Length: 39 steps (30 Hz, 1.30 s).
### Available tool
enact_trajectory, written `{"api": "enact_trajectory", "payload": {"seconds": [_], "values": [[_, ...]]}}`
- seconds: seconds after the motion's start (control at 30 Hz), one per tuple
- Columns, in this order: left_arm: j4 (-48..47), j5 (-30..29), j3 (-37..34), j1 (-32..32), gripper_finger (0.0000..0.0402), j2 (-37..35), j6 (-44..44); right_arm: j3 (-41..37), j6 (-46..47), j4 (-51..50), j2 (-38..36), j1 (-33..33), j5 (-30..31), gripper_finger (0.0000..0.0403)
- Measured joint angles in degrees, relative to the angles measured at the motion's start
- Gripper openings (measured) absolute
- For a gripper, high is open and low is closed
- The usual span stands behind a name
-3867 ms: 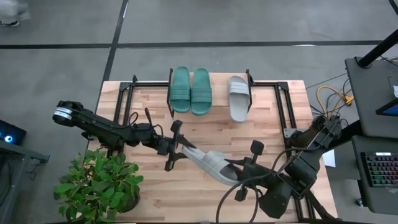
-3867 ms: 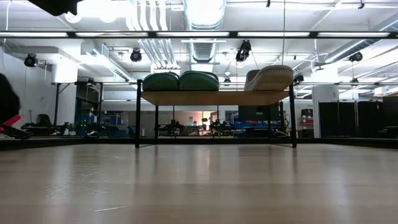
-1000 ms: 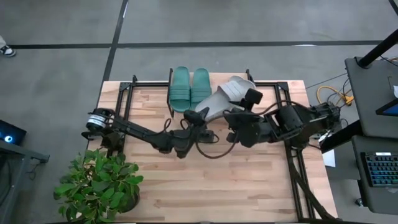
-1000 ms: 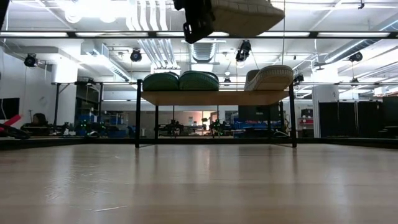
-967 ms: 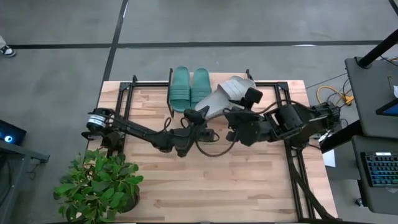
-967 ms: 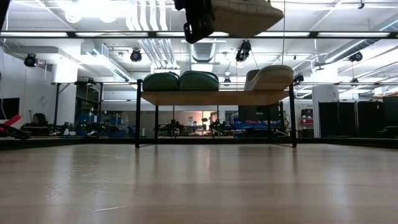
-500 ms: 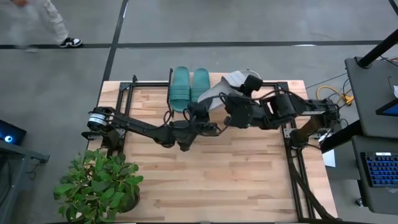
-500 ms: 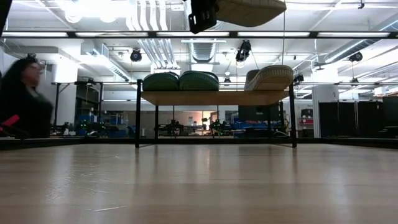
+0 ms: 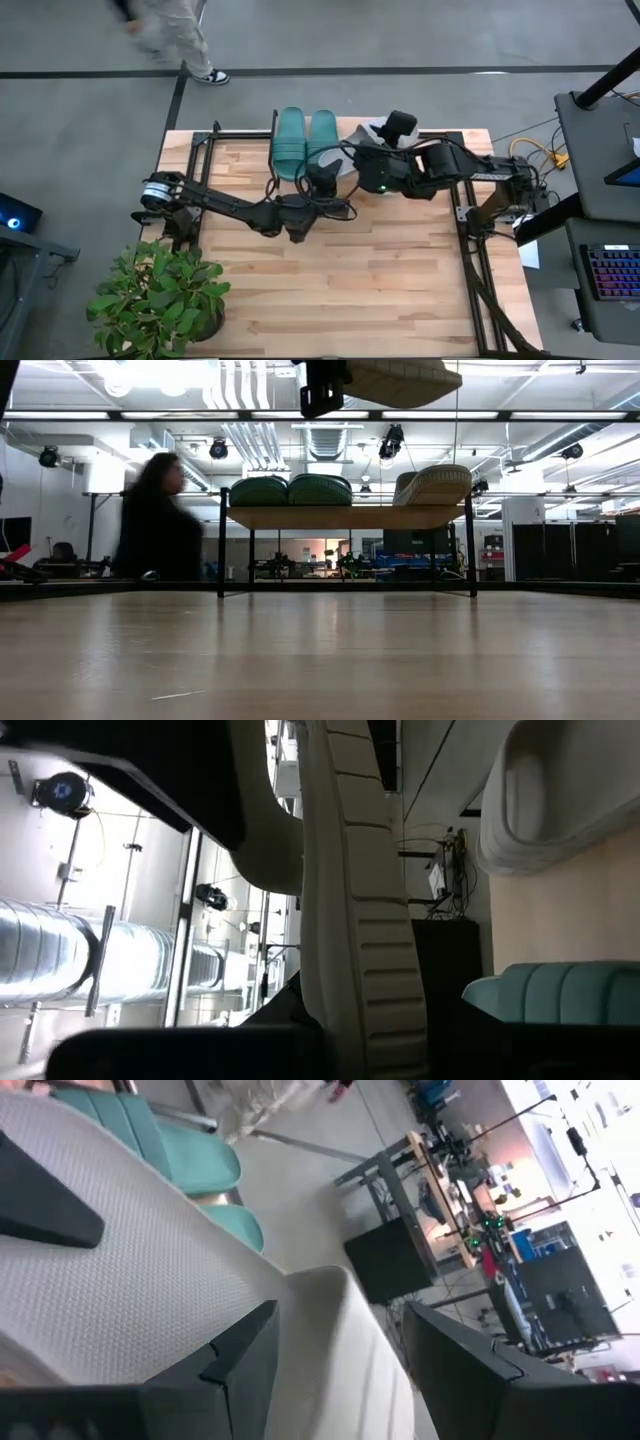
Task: Pick and place slides into the shelf
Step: Put the gray slide on the shelf next to the other gray slide
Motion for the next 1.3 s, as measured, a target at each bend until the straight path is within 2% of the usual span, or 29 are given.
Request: {"api": "enact_trajectory", "payload": {"seconds": [0.37, 0.57, 0.67, 0.9, 1.3], "values": [[-3.4, 0.0, -0.1, 1.4, 0.0032, 0.0, 0.9, 0.4, -2.7, -4.6, 2.5, -1.6, -1.1, 0.0203], [-3.5, 0.0, 0.0, 1.6, 0.0032, 0.0, 1.0, 0.6, 1.7, -10.4, 2.4, -4.3, -0.4, 0.0203], [-3.4, 0.1, 0.0, 1.7, 0.0032, 0.0, 1.0, 0.6, 2.8, -10.5, 2.4, -5.4, -0.5, 0.0203], [-3.4, 0.2, 0.7, 2.0, 0.0032, 0.0, 2.5, 0.6, -0.9, -7.9, 2.5, -6.6, 0.0, 0.0202], [-3.2, 1.0, 1.4, 2.1, 0.0032, 0.0, 3.7, 0.6, -4.1, -6.6, 4.3, -12.1, 0.2, 0.0141]]}}
